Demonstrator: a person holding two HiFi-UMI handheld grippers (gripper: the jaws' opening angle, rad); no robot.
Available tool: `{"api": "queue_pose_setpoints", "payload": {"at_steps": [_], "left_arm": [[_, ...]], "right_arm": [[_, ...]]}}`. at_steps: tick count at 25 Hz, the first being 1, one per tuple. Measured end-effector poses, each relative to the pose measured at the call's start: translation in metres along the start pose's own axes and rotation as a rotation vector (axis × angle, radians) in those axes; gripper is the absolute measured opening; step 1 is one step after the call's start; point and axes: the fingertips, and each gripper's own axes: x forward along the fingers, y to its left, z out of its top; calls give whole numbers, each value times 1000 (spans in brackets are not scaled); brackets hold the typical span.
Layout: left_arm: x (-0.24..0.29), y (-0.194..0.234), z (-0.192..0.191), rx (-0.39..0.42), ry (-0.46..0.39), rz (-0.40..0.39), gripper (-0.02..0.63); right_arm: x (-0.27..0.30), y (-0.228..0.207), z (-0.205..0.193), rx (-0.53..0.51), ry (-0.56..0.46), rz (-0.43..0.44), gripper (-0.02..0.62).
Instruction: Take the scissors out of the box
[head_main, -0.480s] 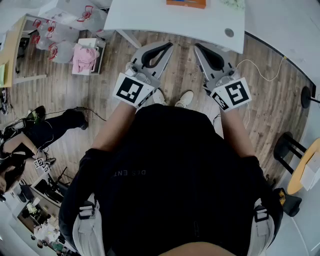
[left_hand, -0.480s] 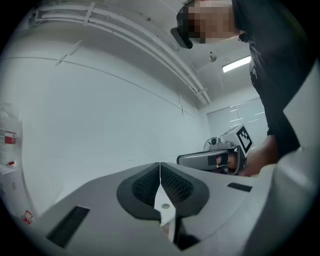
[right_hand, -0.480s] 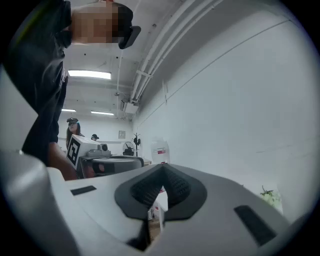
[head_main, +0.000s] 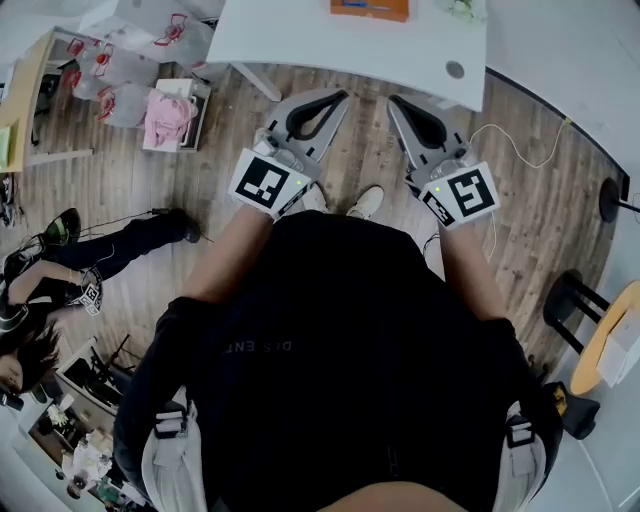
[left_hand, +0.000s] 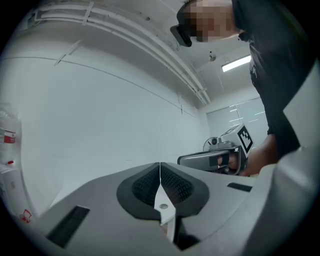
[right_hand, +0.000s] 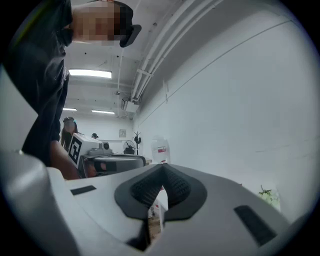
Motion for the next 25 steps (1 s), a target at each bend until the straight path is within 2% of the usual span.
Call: {"api": "queue_pose_setpoints", "payload": {"at_steps": [9, 25], "left_arm": [[4, -7, 1, -21, -17, -1, 20], [41, -26, 4, 10, -31, 19, 20]], "right_arm": [[-8, -3, -1, 3, 0, 5, -2], [-28, -37, 1, 3, -23, 20, -1]]}}
